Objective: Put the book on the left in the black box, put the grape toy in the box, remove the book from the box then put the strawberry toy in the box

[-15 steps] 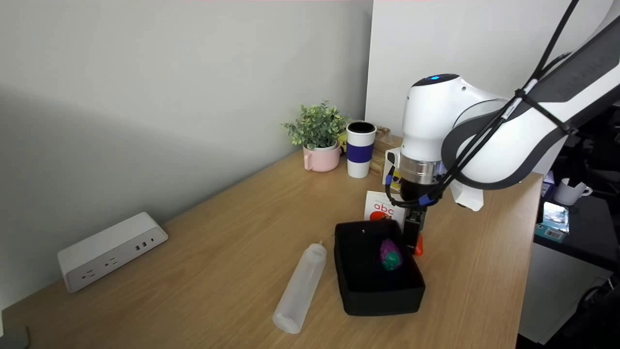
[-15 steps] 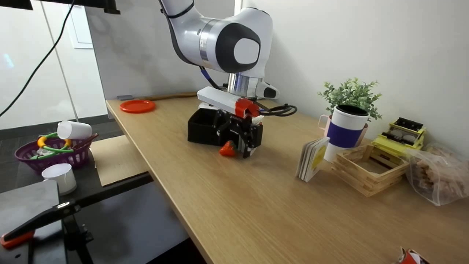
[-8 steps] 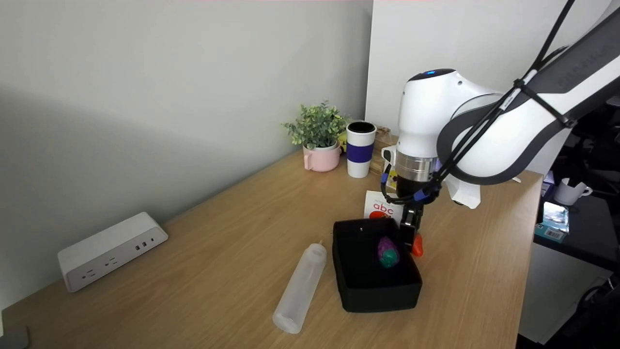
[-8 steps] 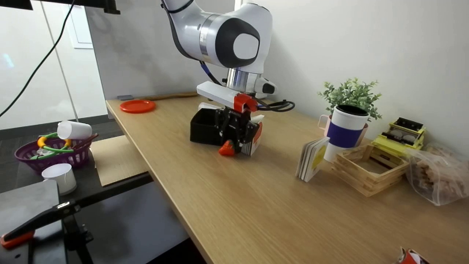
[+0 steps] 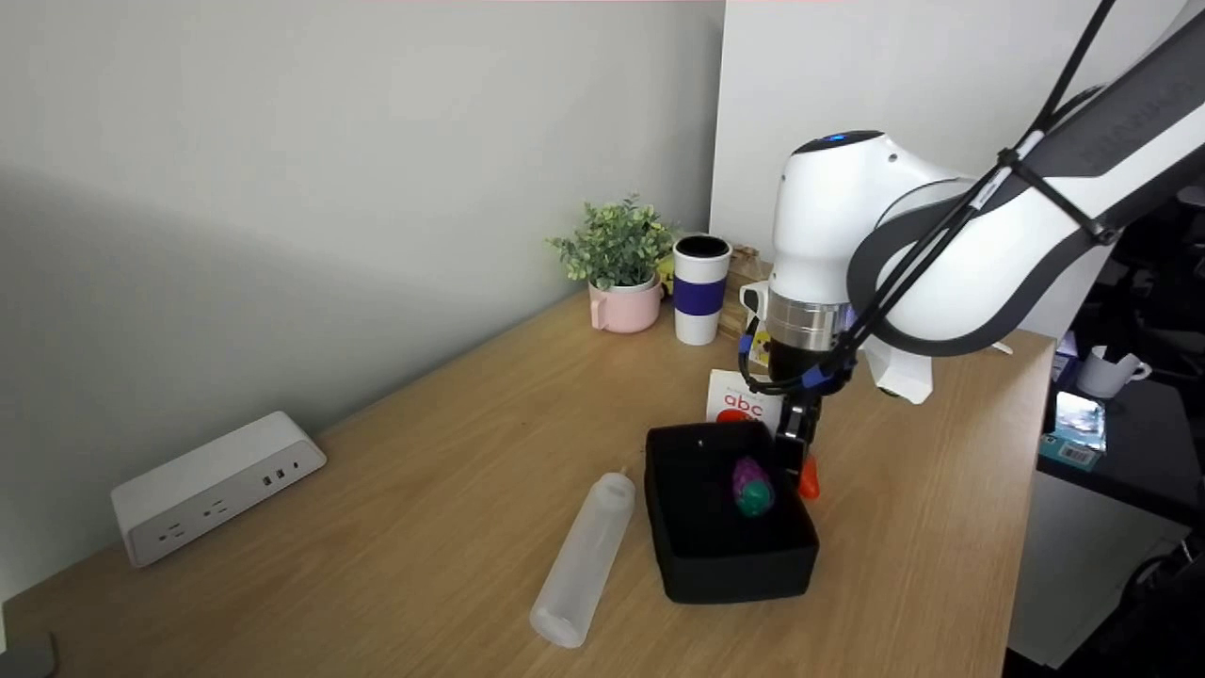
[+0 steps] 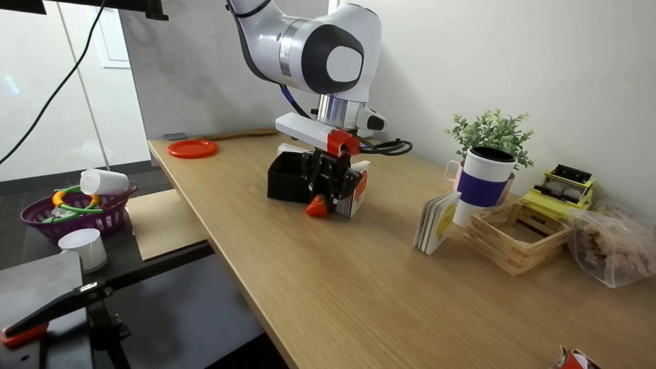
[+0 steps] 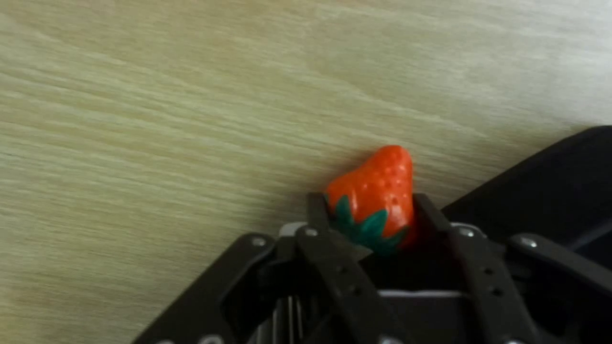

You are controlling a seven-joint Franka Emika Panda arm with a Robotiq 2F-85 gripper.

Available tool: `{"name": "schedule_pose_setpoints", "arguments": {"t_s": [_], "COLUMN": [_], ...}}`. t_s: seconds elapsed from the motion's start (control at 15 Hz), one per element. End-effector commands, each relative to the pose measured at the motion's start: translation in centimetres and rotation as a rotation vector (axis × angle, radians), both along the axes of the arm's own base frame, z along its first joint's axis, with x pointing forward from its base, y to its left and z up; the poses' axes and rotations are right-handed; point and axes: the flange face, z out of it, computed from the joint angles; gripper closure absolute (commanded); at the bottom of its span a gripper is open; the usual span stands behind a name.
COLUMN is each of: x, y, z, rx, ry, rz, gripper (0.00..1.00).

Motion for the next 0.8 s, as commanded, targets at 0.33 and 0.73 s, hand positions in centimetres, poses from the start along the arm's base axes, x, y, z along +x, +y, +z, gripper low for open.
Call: {"name": "schedule_pose_setpoints", "arguments": {"t_s": [0.33, 0.73], "x": [-1.7, -3.5], "y": [0.5, 1.6], "z": [1.1, 2.3], "rx": [-0.022, -0.059], "ry": [0.017, 0.026], "rz": [-0.027, -0.074], "gripper": [0.79, 0.79]}}
